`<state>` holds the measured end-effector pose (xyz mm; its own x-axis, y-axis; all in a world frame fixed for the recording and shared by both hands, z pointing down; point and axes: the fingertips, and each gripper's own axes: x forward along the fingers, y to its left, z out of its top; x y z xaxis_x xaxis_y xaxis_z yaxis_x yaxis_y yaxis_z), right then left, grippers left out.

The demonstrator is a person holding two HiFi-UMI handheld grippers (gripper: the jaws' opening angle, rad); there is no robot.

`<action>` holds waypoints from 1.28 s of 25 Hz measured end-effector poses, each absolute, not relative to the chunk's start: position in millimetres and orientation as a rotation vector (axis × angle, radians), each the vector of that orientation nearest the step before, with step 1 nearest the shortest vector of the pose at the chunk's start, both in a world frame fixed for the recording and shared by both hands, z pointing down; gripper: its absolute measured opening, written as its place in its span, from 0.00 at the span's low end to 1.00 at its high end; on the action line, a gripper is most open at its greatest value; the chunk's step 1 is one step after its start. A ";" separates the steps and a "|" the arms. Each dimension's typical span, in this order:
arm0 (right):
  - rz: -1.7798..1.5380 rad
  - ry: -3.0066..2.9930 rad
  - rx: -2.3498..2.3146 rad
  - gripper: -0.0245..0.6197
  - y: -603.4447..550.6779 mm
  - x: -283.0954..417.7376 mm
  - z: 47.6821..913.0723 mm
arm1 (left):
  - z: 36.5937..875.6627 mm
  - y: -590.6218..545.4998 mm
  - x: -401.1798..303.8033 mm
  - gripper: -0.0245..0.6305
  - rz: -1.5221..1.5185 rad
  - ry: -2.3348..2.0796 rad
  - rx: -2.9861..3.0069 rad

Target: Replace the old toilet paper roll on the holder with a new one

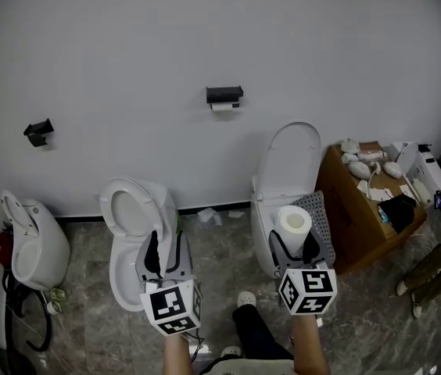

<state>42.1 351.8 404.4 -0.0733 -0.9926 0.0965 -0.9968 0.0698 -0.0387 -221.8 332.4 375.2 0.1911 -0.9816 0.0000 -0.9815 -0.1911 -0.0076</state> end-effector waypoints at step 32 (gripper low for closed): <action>0.142 -2.404 1.982 0.52 -16.2 136.8 391.1 | 359.3 -4.7 -131.2 0.35 -0.040 2.107 -2.271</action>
<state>136.8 -16.2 391.1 -0.1920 -0.9785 0.0755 -0.9806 0.1881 -0.0558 -131.2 -4.7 359.3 0.0755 -0.9971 -0.0108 -0.9960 -0.0749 -0.0492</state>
